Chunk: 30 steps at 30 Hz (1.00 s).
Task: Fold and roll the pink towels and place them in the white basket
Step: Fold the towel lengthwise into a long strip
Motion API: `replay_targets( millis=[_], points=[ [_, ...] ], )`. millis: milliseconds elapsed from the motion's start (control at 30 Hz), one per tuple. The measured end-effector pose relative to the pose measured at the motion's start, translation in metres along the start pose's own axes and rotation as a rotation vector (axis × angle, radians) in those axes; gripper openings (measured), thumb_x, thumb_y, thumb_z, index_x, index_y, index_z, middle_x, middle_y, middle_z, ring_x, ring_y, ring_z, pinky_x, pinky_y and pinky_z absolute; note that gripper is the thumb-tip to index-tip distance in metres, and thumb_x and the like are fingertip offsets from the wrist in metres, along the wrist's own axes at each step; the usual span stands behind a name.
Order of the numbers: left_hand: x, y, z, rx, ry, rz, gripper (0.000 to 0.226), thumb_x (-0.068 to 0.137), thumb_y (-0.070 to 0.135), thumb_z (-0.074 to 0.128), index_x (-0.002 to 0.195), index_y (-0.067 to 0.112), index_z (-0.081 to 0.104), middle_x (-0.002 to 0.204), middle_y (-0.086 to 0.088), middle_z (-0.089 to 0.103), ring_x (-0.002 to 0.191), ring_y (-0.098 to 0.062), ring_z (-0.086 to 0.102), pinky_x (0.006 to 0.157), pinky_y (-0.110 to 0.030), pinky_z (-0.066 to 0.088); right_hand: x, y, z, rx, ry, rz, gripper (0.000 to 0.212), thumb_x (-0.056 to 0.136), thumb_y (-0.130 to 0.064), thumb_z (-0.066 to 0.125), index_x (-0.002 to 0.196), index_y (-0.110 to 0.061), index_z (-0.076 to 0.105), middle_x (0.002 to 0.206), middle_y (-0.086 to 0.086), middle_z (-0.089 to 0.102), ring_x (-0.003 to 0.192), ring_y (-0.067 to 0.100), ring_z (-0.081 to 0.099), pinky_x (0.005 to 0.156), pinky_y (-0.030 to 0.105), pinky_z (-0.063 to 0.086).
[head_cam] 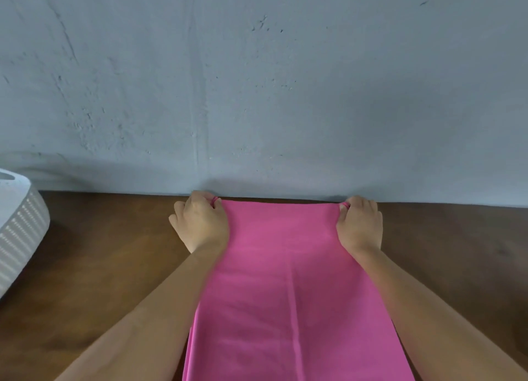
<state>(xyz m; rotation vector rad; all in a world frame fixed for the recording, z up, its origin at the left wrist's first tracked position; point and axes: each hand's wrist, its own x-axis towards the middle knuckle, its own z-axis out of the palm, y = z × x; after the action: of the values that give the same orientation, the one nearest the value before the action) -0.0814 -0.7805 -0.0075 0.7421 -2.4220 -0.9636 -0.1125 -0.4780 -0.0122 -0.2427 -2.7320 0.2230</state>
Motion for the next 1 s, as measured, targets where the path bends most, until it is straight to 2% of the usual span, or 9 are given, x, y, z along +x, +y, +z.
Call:
replay_targets(
  millis=[233, 467, 533, 600, 667, 733, 867, 933, 1000],
  points=[
    [0.017, 0.003, 0.005, -0.046, 0.02, -0.03, 0.008, 0.089, 0.024, 0.069, 0.093, 0.023, 0.062, 0.095, 0.007, 0.069, 0.101, -0.026, 0.053, 0.083, -0.037, 0.026, 0.017, -0.011, 0.008, -0.019, 0.006, 0.025, 0.01, 0.094, -0.014, 0.059, 0.095, -0.004, 0.061, 0.094, 0.015, 0.063, 0.097, 0.037, 0.054, 0.076, 0.045, 0.04],
    [0.019, 0.009, -0.001, -0.02, -0.018, 0.006, 0.013, 0.087, 0.019, 0.07, 0.097, 0.021, 0.062, 0.105, -0.001, 0.066, 0.105, -0.029, 0.055, 0.086, -0.04, 0.033, 0.02, -0.014, 0.002, 0.0, -0.047, 0.069, 0.019, 0.098, -0.022, 0.057, 0.105, -0.004, 0.058, 0.108, 0.018, 0.06, 0.105, 0.039, 0.053, 0.082, 0.047, 0.042],
    [0.015, 0.012, -0.008, 0.042, -0.012, 0.11, 0.02, 0.086, 0.02, 0.07, 0.104, 0.018, 0.062, 0.109, -0.005, 0.063, 0.107, -0.031, 0.053, 0.087, -0.042, 0.034, 0.015, -0.016, -0.007, 0.101, -0.069, 0.078, 0.025, 0.1, -0.027, 0.056, 0.111, -0.005, 0.055, 0.113, 0.018, 0.057, 0.106, 0.04, 0.054, 0.086, 0.049, 0.045],
    [0.003, 0.019, -0.013, 0.114, -0.04, 0.318, 0.024, 0.086, 0.024, 0.067, 0.108, 0.016, 0.062, 0.108, -0.006, 0.062, 0.106, -0.032, 0.052, 0.088, -0.044, 0.035, 0.002, -0.017, -0.019, 0.157, -0.103, 0.027, 0.033, 0.102, -0.033, 0.05, 0.119, -0.005, 0.053, 0.119, 0.017, 0.054, 0.107, 0.039, 0.054, 0.088, 0.049, 0.047],
    [-0.018, 0.029, -0.018, 0.175, -0.148, 0.542, 0.026, 0.089, 0.032, 0.065, 0.111, 0.016, 0.063, 0.108, -0.006, 0.062, 0.106, -0.031, 0.053, 0.09, -0.045, 0.036, -0.015, -0.014, -0.03, 0.103, -0.176, -0.065, 0.042, 0.104, -0.038, 0.044, 0.13, -0.006, 0.052, 0.129, 0.016, 0.052, 0.113, 0.038, 0.053, 0.092, 0.049, 0.048],
    [-0.048, 0.04, -0.02, 0.176, -0.309, 0.687, 0.031, 0.092, 0.035, 0.062, 0.116, 0.017, 0.064, 0.115, -0.004, 0.063, 0.113, -0.029, 0.053, 0.095, -0.043, 0.036, -0.036, -0.01, -0.039, 0.019, -0.279, -0.13, 0.05, 0.106, -0.042, 0.037, 0.142, -0.009, 0.048, 0.142, 0.011, 0.049, 0.127, 0.033, 0.047, 0.101, 0.047, 0.045],
    [-0.103, 0.049, -0.015, 0.166, -0.587, 0.769, 0.049, 0.095, 0.041, 0.06, 0.137, 0.016, 0.055, 0.139, -0.003, 0.055, 0.135, -0.024, 0.043, 0.111, -0.039, 0.029, -0.075, -0.001, -0.051, -0.063, -0.423, -0.181, 0.064, 0.106, -0.049, 0.026, 0.157, -0.01, 0.029, 0.164, 0.005, 0.028, 0.152, 0.021, 0.02, 0.121, 0.04, 0.024],
    [-0.121, 0.045, -0.01, 0.212, -0.688, 0.782, 0.06, 0.099, 0.046, 0.054, 0.149, 0.016, 0.043, 0.157, -0.004, 0.04, 0.149, -0.022, 0.027, 0.121, -0.039, 0.019, -0.094, 0.006, -0.056, -0.04, -0.454, -0.17, 0.068, 0.106, -0.051, 0.023, 0.16, -0.009, 0.02, 0.168, 0.005, 0.017, 0.155, 0.018, 0.01, 0.125, 0.038, 0.016],
    [-0.13, 0.036, -0.008, 0.274, -0.702, 0.832, 0.063, 0.104, 0.05, 0.041, 0.156, 0.017, 0.033, 0.166, -0.003, 0.024, 0.155, -0.021, 0.013, 0.125, -0.039, 0.008, -0.11, 0.011, -0.062, -0.02, -0.49, -0.16, 0.071, 0.105, -0.053, 0.019, 0.161, -0.01, 0.012, 0.169, 0.003, 0.008, 0.156, 0.017, 0.003, 0.127, 0.038, 0.01]
  ],
)
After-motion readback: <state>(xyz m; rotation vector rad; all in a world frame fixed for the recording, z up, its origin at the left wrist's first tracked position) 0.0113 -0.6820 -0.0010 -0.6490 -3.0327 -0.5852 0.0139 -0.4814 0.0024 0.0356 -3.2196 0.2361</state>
